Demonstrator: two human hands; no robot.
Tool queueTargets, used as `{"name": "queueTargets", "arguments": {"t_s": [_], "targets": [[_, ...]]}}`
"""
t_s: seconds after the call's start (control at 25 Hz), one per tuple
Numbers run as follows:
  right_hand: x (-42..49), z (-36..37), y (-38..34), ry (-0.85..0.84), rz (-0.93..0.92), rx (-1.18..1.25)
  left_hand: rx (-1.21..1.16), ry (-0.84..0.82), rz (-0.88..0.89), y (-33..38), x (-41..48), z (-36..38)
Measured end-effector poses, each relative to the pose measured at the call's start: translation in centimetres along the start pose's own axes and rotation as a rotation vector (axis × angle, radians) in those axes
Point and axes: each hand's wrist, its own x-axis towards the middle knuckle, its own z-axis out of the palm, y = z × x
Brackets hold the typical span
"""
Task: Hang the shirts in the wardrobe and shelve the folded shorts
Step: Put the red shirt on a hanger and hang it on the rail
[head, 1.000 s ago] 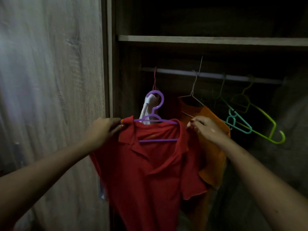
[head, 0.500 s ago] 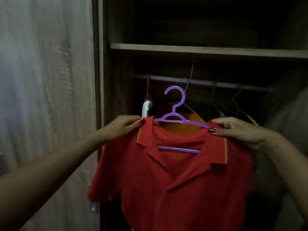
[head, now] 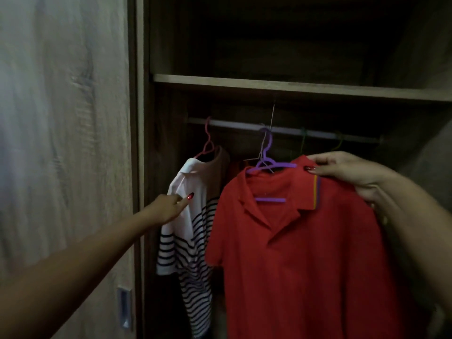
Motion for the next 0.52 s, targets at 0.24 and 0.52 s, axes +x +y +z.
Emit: {"name": "queueTargets", "arguments": {"t_s": [0.24, 0.52], "targets": [[8.0, 7.6, -2.7, 0.350, -0.201, 0.037, -0.010, 0.029, 0.206, 0.0, -2.2, -1.0], [15.2, 14.3, 4.2, 0.535, -0.056, -0.426, 0.005, 0.199, 0.242, 0.6, -5.4, -4.2]]}}
